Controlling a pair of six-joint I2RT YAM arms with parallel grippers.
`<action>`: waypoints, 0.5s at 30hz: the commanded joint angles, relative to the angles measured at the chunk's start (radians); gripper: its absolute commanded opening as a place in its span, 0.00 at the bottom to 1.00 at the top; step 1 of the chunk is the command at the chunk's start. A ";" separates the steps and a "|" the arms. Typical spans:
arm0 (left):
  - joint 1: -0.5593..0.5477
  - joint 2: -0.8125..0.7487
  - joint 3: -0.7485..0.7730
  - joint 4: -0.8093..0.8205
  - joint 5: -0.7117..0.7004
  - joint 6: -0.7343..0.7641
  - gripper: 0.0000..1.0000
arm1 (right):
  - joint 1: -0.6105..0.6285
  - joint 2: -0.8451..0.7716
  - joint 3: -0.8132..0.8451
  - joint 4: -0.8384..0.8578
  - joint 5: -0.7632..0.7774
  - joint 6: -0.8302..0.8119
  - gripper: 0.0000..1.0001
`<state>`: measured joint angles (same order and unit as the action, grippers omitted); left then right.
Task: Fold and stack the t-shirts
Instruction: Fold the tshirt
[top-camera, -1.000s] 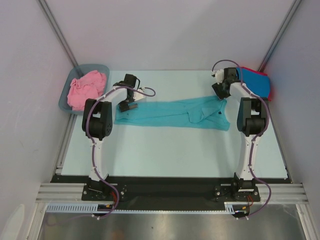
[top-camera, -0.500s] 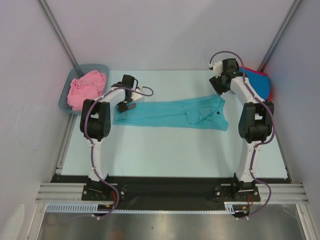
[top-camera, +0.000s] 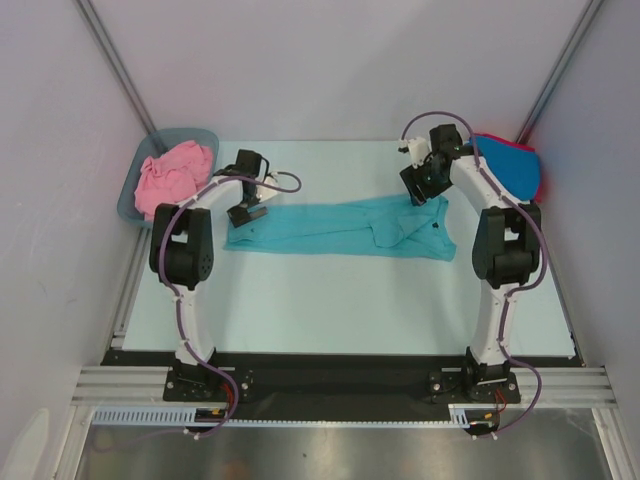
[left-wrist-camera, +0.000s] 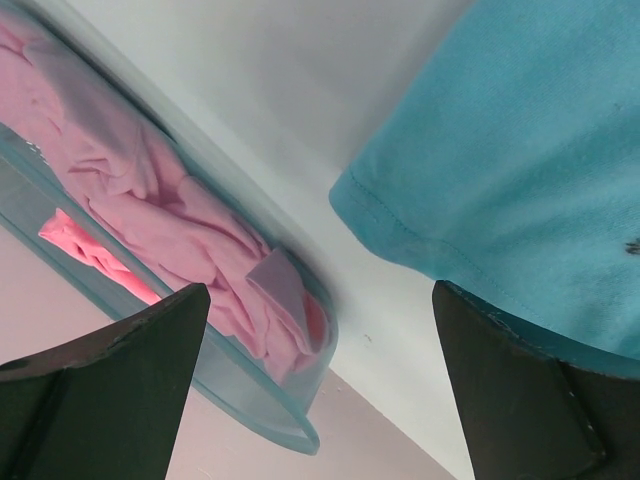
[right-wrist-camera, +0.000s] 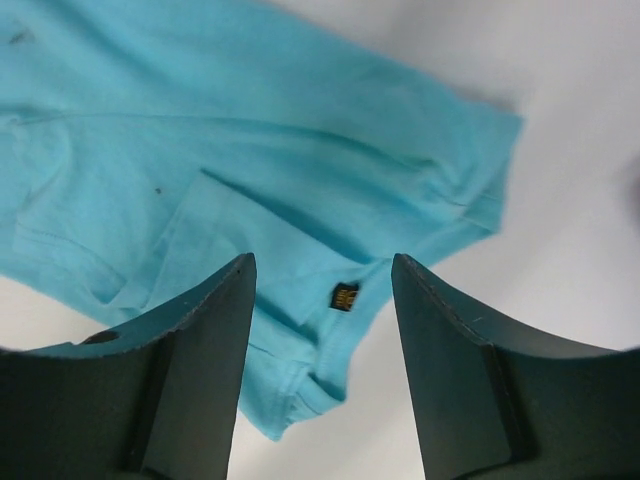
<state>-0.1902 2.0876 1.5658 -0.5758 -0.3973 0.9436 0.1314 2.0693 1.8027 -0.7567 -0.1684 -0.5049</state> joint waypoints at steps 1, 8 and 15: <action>-0.005 -0.073 -0.016 0.011 0.002 -0.014 1.00 | 0.016 0.031 -0.006 -0.007 -0.068 0.040 0.62; -0.014 -0.066 -0.016 0.011 -0.005 -0.014 1.00 | 0.033 0.080 0.041 0.016 -0.098 0.080 0.60; -0.022 -0.049 -0.003 0.013 -0.002 -0.016 1.00 | 0.062 0.091 0.034 0.010 -0.100 0.080 0.60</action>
<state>-0.2031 2.0808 1.5501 -0.5751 -0.3973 0.9432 0.1761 2.1567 1.8069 -0.7559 -0.2470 -0.4400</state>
